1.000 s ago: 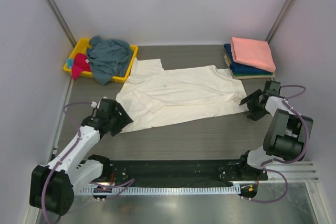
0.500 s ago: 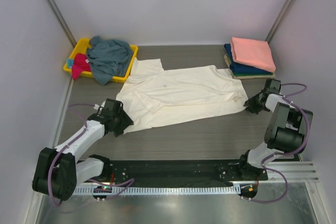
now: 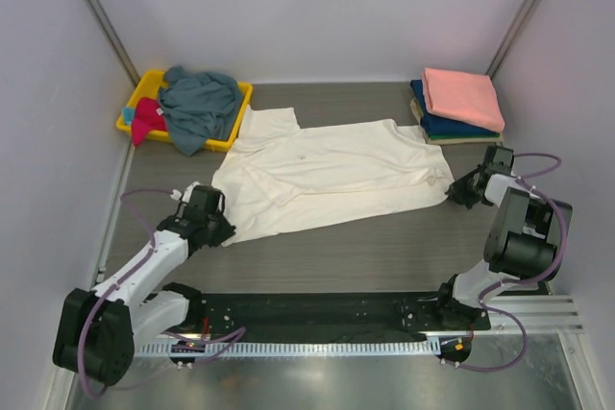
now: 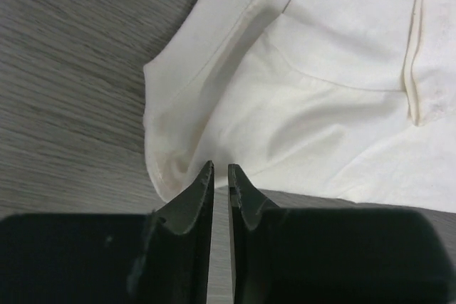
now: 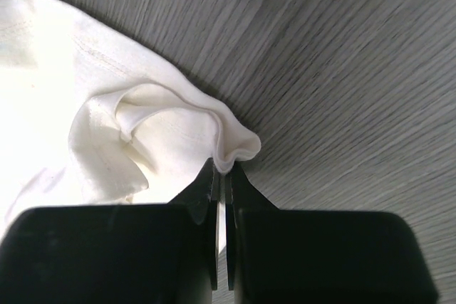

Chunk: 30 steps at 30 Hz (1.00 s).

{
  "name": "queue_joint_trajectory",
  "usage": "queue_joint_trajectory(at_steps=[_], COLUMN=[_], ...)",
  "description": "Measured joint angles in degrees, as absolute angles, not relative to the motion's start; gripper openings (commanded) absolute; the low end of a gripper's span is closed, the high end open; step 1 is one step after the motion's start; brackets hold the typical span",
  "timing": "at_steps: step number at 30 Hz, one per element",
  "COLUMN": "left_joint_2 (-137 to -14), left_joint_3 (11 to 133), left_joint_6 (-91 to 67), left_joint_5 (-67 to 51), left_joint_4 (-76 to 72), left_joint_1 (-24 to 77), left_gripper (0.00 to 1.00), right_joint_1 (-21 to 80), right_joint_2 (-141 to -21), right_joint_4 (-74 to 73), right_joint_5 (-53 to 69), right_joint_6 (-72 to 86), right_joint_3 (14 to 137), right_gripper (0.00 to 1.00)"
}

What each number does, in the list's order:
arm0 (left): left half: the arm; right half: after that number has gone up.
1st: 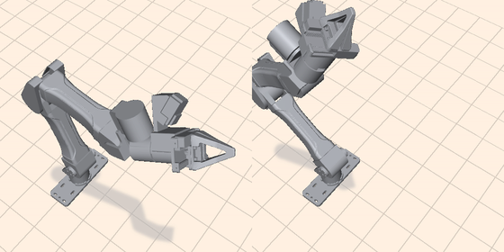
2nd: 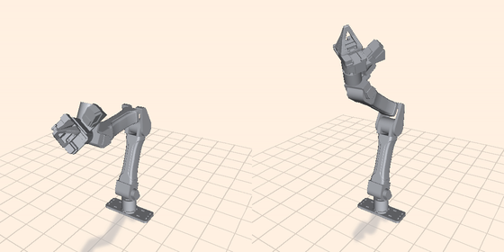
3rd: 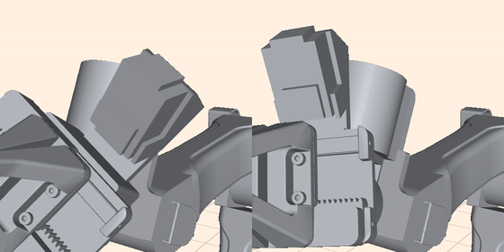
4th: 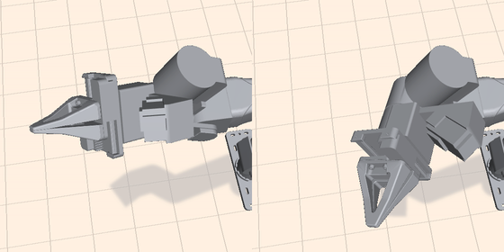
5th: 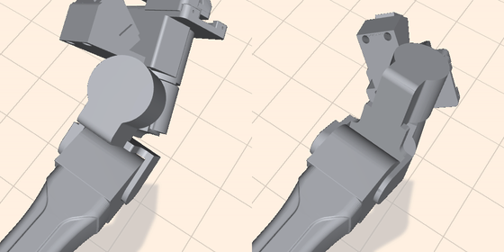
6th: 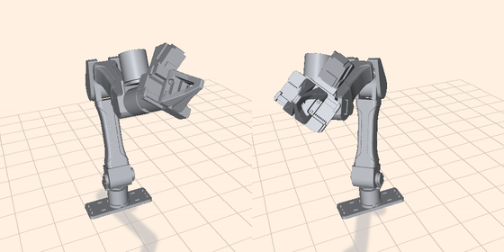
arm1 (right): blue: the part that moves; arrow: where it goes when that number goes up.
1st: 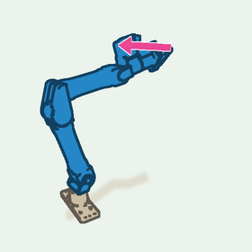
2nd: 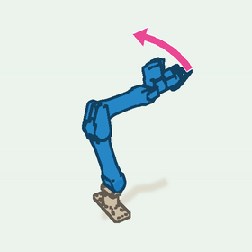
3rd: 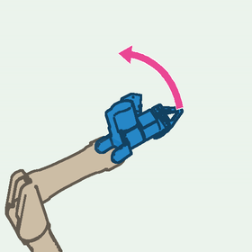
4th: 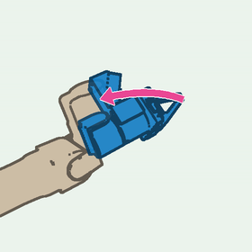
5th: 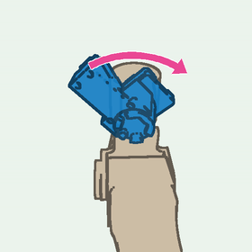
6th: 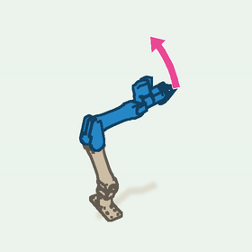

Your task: Fold and stack the t-shirts

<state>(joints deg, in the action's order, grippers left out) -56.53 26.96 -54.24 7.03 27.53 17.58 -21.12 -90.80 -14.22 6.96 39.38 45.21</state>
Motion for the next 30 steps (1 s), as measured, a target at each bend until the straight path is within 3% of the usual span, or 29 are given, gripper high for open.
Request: queue_joint_trajectory(at_steps=[2, 4, 6, 7, 14, 23, 30], left_joint_2=[-59.09, -60.55, -60.16, -59.0, -44.69, -45.25, -47.27], left_joint_3=[27.18, 28.21, 29.71, 30.48, 32.86, 24.77, 22.0], left_joint_6=[-53.45, -52.77, -52.31, -52.07, -53.89, -59.35, -61.1], left_joint_5=[6.63, 6.44, 6.7, 7.18, 10.02, 8.54, 8.91], left_joint_4=[26.44, 27.14, 28.75, 29.89, 37.36, 38.37, 34.65], left_joint_1=[17.58, 17.58, 17.61, 17.63, 20.01, 22.65, 22.65], left_gripper=[0.17, 0.41, 0.56, 0.59, 0.66, 0.75, 0.75], right_joint_1=[-21.15, -21.15, -21.17, -21.17, -21.17, -21.19, -21.19], right_joint_2=[-90.76, -90.65, -90.41, -90.21, -89.25, -89.25, -89.27], right_joint_4=[-13.56, -13.41, -13.3, -13.21, -13.26, -13.23, -13.19], right_joint_5=[7.27, 7.38, 7.4, 7.4, 7.55, 7.68, 7.7], right_joint_6=[39.4, 39.4, 39.4, 39.38, 39.38, 39.38, 39.35], right_joint_3=[44.97, 44.82, 44.6, 44.4, 43.4, 43.38, 43.38], right_gripper=[0.01, 0.01, 0.01, 0.01, 0.01, 0.01, 0.01])
